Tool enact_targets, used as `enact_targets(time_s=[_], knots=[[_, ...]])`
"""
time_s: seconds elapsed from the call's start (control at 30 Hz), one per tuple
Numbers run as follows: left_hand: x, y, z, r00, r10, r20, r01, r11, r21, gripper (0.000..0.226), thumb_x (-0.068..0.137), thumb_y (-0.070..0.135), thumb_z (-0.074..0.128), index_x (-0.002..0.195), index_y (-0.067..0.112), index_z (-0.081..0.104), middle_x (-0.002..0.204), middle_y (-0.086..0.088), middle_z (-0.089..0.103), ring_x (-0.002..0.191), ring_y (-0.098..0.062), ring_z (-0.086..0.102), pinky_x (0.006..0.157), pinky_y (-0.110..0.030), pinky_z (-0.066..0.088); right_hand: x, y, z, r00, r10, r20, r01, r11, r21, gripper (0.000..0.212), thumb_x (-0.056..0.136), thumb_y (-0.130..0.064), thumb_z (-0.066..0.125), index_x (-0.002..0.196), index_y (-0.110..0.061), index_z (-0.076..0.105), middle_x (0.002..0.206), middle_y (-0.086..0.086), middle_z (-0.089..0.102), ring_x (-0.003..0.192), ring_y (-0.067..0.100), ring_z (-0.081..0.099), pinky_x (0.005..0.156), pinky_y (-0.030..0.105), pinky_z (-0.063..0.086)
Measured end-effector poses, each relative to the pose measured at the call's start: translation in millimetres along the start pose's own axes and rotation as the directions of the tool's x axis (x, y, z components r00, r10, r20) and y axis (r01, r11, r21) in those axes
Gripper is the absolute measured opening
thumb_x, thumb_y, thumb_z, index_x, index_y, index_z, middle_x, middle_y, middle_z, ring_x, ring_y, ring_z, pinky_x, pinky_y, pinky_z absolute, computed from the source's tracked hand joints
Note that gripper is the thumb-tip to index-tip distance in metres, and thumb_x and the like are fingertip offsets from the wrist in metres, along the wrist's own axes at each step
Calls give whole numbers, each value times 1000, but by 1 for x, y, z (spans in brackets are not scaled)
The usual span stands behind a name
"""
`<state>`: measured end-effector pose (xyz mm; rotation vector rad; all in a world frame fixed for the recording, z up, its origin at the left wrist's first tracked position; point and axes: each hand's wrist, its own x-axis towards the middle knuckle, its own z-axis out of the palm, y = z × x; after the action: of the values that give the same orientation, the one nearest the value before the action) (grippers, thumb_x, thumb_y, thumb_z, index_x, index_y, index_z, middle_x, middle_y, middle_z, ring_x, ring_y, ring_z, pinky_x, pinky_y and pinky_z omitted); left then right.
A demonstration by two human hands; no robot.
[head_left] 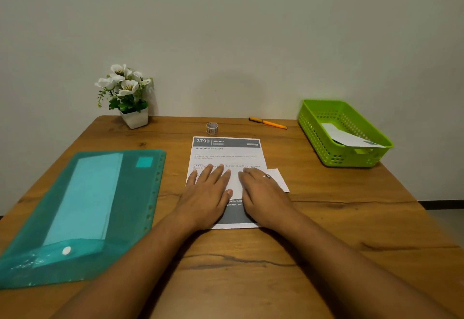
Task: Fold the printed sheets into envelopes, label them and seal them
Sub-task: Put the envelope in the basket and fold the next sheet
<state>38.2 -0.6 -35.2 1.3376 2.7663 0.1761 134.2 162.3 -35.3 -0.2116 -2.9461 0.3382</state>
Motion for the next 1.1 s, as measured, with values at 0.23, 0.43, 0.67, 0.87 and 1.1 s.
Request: enact_targets(time_s=[0.23, 0.43, 0.67, 0.87, 1.1], knots=[[1, 0, 1, 999, -16, 30, 14, 999, 44, 61, 110, 48, 14, 165, 25, 2, 173, 3, -4, 159, -20, -8, 128, -49, -1, -2, -9, 10, 998, -49, 36, 49, 999, 16, 56, 112, -32, 31, 164, -14, 23, 172, 5, 21, 160, 21, 14, 128, 35, 8], [2, 1, -2, 995, -52, 88, 45, 996, 80, 65, 108, 52, 11, 165, 24, -4, 172, 1, -11, 158, -21, -13, 128, -49, -3, -10, 36, -2, 987, 64, 148, -55, 996, -68, 68, 110, -52, 19, 167, -17, 8, 175, 1, 5, 161, 19, 2, 129, 43, 3], [6, 9, -5, 952, -288, 107, 269, 950, 159, 87, 100, 69, 7, 164, 11, -4, 172, -10, -8, 158, -30, -11, 126, -57, -3, -17, 61, -8, 974, 161, 162, -146, 984, -103, 68, 109, -53, 16, 167, -18, 6, 175, 0, 2, 161, 19, 0, 128, 44, 2], [27, 41, 0, 971, -212, 112, 194, 969, 151, 84, 103, 65, 9, 164, 10, -5, 172, -11, -10, 157, -33, -15, 125, -60, -4, -16, 61, -7, 975, 168, 147, -155, 983, -97, 69, 109, -55, 16, 167, -18, 8, 175, -1, 3, 161, 19, 0, 128, 44, 1], [19, -12, -14, 959, -160, 232, 125, 979, 158, 90, 96, 76, 11, 163, 20, -11, 171, -5, -17, 158, -30, -15, 125, -60, -3, -15, 62, -6, 975, 160, 156, -148, 985, -85, 77, 106, -64, 19, 167, -20, 6, 175, -1, 2, 161, 18, -2, 129, 45, 1]])
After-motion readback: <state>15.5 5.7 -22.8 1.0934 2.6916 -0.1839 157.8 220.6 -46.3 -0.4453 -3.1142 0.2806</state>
